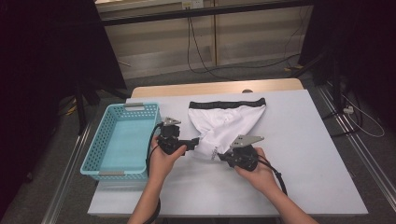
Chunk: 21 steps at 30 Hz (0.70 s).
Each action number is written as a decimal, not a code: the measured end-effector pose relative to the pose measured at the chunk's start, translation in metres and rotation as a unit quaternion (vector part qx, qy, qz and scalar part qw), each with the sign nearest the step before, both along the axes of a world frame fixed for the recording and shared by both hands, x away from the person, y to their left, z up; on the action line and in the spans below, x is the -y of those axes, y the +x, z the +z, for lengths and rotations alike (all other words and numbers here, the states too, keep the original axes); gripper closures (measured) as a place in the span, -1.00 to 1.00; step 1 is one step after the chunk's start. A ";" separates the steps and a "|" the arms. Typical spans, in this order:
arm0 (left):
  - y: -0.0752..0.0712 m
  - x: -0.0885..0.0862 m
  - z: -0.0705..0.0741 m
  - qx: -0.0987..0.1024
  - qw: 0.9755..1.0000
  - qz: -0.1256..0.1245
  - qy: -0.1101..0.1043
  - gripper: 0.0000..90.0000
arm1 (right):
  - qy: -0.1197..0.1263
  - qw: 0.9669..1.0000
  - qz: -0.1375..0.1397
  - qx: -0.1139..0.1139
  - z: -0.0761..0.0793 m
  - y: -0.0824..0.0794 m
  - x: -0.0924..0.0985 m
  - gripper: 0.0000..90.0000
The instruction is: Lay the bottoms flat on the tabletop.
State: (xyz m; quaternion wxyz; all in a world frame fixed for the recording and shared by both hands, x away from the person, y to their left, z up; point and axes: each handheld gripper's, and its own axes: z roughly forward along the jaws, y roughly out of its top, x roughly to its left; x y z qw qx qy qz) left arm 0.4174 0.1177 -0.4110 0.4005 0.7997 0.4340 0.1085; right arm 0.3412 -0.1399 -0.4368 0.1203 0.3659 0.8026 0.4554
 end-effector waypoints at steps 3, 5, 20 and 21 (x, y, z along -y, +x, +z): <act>0.000 0.001 0.000 0.000 1.000 -0.002 0.000 -0.74 | 0.022 1.000 -0.008 0.001 0.009 0.000 0.011 1.00; 0.001 0.002 0.000 0.000 1.000 -0.006 0.001 -0.74 | 0.033 0.999 -0.014 0.001 0.014 -0.001 0.019 1.00; 0.004 0.011 -0.003 -0.004 1.000 -0.013 -0.002 -0.74 | 0.076 0.993 -0.094 -0.006 0.026 0.001 0.092 1.00; 0.004 0.011 -0.003 -0.004 1.000 -0.015 0.001 -0.73 | 0.077 0.992 -0.099 -0.008 0.025 0.001 0.096 1.00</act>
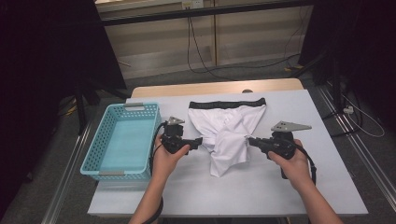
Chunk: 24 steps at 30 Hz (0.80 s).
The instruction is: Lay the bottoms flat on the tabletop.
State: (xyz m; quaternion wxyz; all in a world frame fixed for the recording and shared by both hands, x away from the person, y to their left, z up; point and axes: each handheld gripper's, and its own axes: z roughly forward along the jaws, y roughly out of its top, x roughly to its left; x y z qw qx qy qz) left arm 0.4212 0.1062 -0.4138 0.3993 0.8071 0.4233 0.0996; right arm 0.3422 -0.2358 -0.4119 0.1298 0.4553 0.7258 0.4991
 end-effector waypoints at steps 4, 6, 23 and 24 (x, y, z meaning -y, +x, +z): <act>0.001 0.006 -0.004 -0.001 1.000 -0.009 0.002 -0.72 | 0.001 1.000 -0.009 -0.006 -0.002 -0.001 0.010 1.00; 0.002 0.010 -0.006 -0.002 1.000 -0.012 0.003 -0.69 | -0.002 1.000 -0.009 -0.009 -0.005 -0.002 0.012 1.00; 0.012 0.041 -0.017 -0.012 0.998 -0.058 0.011 -0.59 | -0.036 0.996 -0.059 -0.058 -0.015 -0.016 0.050 0.98; 0.013 0.043 -0.018 -0.011 0.998 -0.057 0.008 -0.56 | -0.038 0.996 -0.061 -0.056 -0.014 -0.018 0.051 0.98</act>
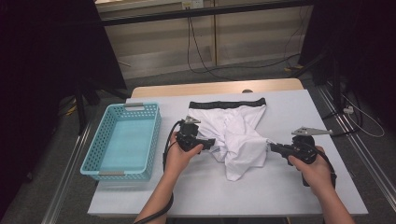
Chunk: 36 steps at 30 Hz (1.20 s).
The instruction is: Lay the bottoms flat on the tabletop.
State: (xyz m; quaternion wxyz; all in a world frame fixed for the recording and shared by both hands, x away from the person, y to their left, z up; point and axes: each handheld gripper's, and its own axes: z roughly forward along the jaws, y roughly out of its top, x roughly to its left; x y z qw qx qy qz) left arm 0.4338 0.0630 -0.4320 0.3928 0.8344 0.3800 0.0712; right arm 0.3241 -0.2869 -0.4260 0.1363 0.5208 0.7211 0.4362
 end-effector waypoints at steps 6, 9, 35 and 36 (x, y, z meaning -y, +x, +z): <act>0.002 0.007 -0.006 -0.018 1.000 -0.014 0.009 -0.31 | -0.006 1.000 -0.011 0.010 0.008 -0.011 0.010 1.00; 0.002 0.008 -0.008 -0.029 0.999 -0.015 0.013 -0.21 | -0.010 1.000 -0.024 0.014 0.015 -0.019 0.019 1.00; -0.017 -0.059 0.026 -0.052 0.996 0.067 0.018 0.81 | -0.057 0.998 -0.007 -0.020 -0.013 0.006 0.006 1.00; -0.018 -0.059 0.026 -0.052 0.996 0.067 0.021 0.81 | -0.059 0.998 -0.006 -0.022 -0.014 0.008 0.004 1.00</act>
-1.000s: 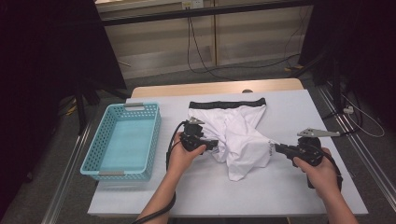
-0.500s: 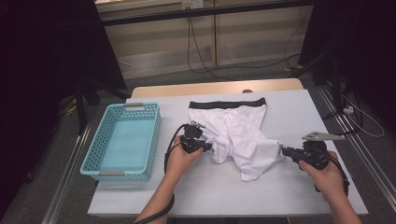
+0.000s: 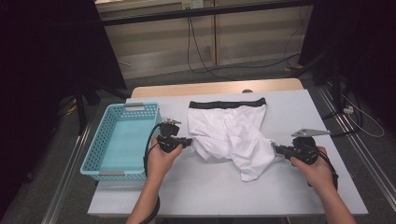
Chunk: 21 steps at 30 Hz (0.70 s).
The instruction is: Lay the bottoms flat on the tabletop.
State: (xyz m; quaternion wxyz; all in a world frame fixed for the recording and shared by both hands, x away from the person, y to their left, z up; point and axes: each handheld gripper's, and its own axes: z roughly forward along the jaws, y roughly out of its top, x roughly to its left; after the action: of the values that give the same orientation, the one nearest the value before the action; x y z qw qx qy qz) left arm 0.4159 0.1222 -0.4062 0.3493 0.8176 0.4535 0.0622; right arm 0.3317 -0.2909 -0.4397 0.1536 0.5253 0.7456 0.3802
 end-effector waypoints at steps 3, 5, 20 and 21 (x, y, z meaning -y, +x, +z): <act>-0.003 -0.002 0.001 0.006 1.000 0.006 0.007 0.81 | -0.010 1.000 0.002 -0.004 -0.002 0.004 -0.003 1.00; -0.004 -0.005 0.002 0.009 1.000 0.014 0.014 0.81 | -0.016 1.000 0.000 -0.006 -0.002 0.005 -0.003 1.00; -0.002 0.004 0.010 0.032 0.999 0.006 -0.002 0.53 | -0.022 1.000 -0.008 -0.006 -0.004 0.000 0.009 0.98; -0.002 0.006 0.011 0.031 1.000 -0.002 -0.003 0.42 | -0.020 1.000 -0.006 -0.003 -0.005 -0.001 0.009 0.97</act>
State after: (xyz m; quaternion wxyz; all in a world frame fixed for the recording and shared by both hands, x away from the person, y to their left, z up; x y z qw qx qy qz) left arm 0.4140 0.1167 -0.3952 0.3655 0.8151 0.4412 0.0854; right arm 0.3311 -0.3004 -0.4443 0.1636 0.5279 0.7503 0.3629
